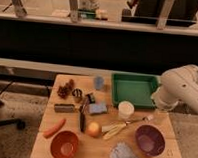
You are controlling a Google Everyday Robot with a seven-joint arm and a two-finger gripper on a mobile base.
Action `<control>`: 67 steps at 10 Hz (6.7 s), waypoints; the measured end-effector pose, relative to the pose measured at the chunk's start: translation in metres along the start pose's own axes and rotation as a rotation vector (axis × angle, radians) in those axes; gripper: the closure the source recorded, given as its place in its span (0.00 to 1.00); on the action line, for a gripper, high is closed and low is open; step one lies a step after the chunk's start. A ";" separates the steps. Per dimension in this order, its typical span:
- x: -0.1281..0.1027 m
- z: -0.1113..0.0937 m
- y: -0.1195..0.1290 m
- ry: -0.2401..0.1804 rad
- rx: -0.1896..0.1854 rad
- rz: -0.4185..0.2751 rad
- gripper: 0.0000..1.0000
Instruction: Place towel in red bowl
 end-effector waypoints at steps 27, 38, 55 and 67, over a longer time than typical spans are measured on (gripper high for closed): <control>0.000 0.001 0.001 -0.002 -0.002 0.000 0.20; -0.031 0.002 0.056 -0.105 -0.020 -0.052 0.20; -0.104 0.062 0.144 -0.228 -0.095 -0.125 0.20; -0.108 0.112 0.163 -0.275 -0.159 -0.121 0.20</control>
